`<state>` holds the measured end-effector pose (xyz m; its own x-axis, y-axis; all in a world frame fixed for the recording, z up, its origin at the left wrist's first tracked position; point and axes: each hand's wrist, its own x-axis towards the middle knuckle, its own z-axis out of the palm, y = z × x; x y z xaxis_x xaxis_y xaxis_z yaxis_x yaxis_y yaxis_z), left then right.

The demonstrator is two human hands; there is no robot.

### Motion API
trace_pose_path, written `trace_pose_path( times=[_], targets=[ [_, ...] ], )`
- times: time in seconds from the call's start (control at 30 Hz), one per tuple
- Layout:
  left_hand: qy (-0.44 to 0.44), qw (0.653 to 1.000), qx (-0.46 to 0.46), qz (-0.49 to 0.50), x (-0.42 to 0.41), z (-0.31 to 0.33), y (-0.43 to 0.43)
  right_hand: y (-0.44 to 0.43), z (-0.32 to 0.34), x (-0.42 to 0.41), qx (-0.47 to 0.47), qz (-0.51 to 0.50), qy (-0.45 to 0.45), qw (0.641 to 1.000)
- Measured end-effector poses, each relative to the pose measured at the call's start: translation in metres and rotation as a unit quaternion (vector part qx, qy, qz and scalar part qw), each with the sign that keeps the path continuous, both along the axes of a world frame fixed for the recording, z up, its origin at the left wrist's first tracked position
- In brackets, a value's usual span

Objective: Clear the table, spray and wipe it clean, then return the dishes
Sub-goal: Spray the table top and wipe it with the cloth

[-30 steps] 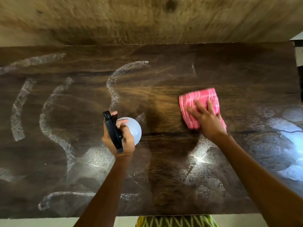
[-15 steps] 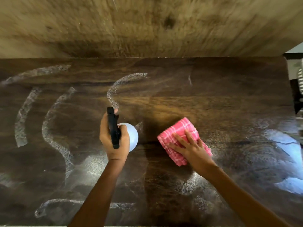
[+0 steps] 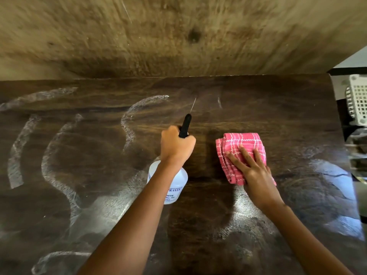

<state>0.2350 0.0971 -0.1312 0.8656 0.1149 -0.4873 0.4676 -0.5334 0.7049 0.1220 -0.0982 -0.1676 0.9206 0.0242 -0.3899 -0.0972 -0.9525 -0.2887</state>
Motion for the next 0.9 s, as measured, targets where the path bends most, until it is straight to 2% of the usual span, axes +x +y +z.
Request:
trace_pose_path(
  times=[0.13,0.23,0.37,0.47,0.53,0.6,0.73,0.8,0.9],
  targets=[
    [0.008,1.000,0.002,0.022,-0.002,-0.003,0.007,-0.003,-0.002,-0.003,0.019,-0.022,-0.004,1.000],
    [-0.020,0.998,-0.031,0.059,-0.002,-0.003,0.023,-0.013,-0.004,0.007,0.035,-0.055,-0.021,0.998],
    [-0.141,0.983,-0.059,0.097,0.005,-0.004,0.048,-0.024,-0.012,0.052,0.012,-0.118,-0.030,0.992],
    [-0.240,0.965,-0.031,0.096,0.014,-0.005,0.058,-0.012,-0.030,0.110,-0.009,-0.137,0.026,0.990],
    [-0.285,0.950,-0.030,0.124,0.023,-0.009,0.062,0.017,-0.040,0.141,-0.013,-0.098,0.077,0.992],
    [-0.314,0.932,-0.054,0.172,0.034,-0.016,0.066,0.059,-0.044,0.150,-0.033,-0.010,0.101,0.994],
    [-0.343,0.904,-0.076,0.244,0.051,-0.032,0.078,0.100,-0.042,0.092,-0.024,0.153,0.090,0.984],
    [-0.350,0.899,-0.074,0.252,0.054,-0.037,0.079,0.073,-0.051,0.057,-0.040,0.169,0.081,0.981],
    [-0.351,0.899,-0.118,0.235,0.056,-0.042,0.077,0.023,-0.049,0.051,-0.093,0.109,0.052,0.988]
  ],
)
